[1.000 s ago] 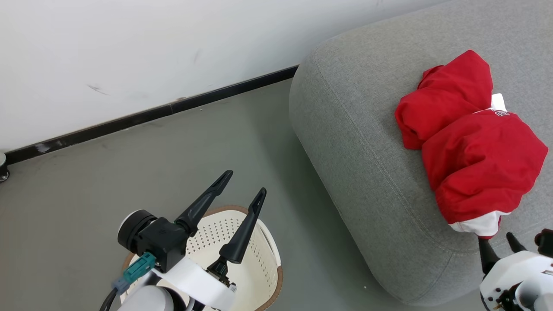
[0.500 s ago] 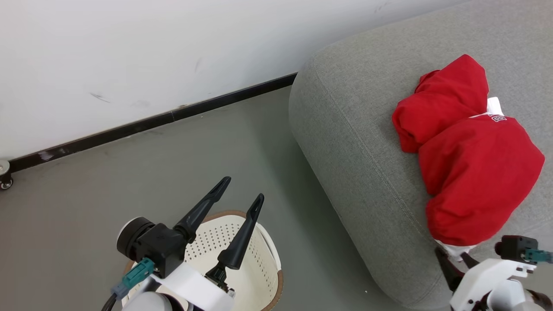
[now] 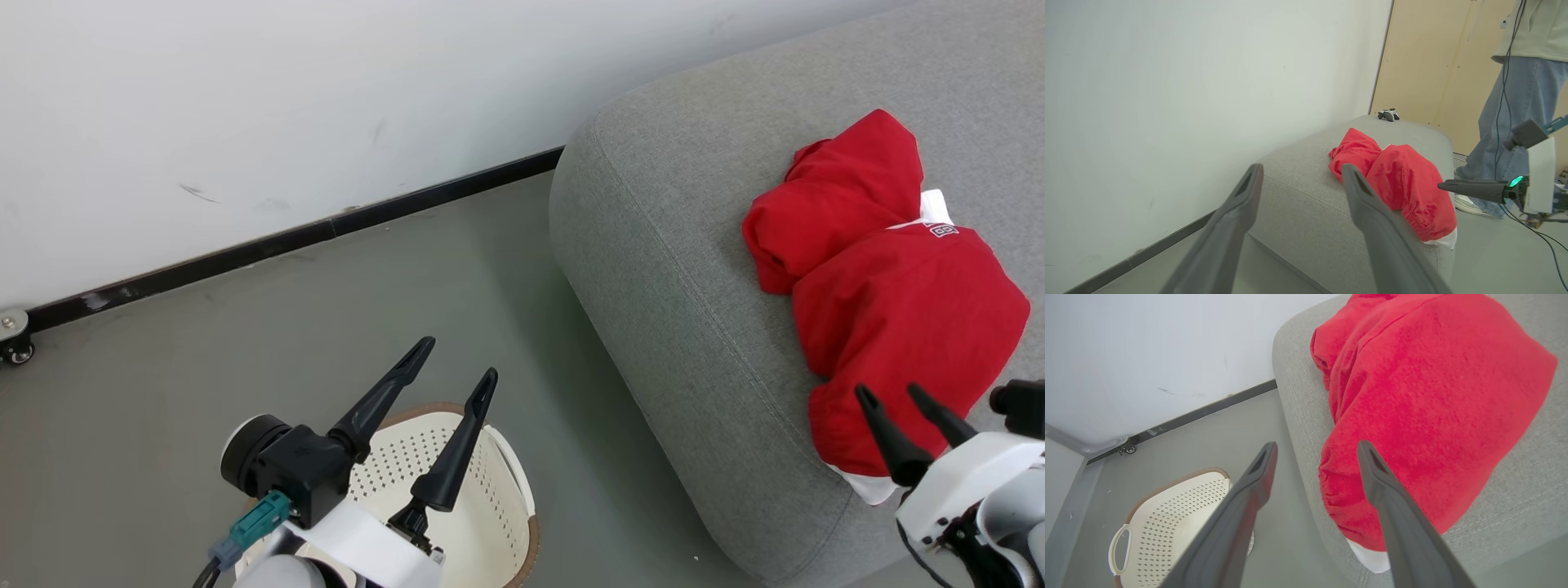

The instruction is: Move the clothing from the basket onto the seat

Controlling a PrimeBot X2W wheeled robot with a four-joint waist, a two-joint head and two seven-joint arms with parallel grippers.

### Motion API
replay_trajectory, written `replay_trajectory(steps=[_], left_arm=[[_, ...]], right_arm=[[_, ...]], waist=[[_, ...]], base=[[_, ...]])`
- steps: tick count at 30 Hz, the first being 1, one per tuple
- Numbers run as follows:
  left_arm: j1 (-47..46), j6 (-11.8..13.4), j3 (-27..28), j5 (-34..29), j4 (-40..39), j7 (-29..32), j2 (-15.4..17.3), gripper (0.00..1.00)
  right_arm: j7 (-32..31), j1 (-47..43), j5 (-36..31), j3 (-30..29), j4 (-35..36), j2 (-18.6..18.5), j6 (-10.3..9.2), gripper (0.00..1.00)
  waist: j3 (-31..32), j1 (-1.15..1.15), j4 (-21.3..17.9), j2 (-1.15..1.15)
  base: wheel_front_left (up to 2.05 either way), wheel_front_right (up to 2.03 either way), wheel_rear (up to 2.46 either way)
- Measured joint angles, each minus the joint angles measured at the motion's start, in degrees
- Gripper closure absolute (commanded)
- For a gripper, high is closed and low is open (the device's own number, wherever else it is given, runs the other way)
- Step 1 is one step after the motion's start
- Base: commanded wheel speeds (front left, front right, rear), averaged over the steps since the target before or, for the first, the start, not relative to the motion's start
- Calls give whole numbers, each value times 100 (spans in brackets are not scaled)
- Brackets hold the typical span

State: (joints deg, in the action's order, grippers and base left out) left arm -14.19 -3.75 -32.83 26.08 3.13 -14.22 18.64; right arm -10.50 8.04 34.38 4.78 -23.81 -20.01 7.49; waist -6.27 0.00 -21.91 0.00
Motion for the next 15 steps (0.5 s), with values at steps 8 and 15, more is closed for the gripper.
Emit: replay_trajectory(steps=[8, 15], left_arm=[[8, 66, 87, 0, 11, -1, -44, 0], [51, 243, 261, 0, 43, -19, -69, 0]], right_arm=[[282, 26, -226, 129, 686, -321, 0, 0], [486, 226, -561, 201, 1010, -459, 0, 0]], waist=[[54, 0, 102, 0], [104, 0, 245, 0]], base=[[0, 0, 0], [0, 0, 0]])
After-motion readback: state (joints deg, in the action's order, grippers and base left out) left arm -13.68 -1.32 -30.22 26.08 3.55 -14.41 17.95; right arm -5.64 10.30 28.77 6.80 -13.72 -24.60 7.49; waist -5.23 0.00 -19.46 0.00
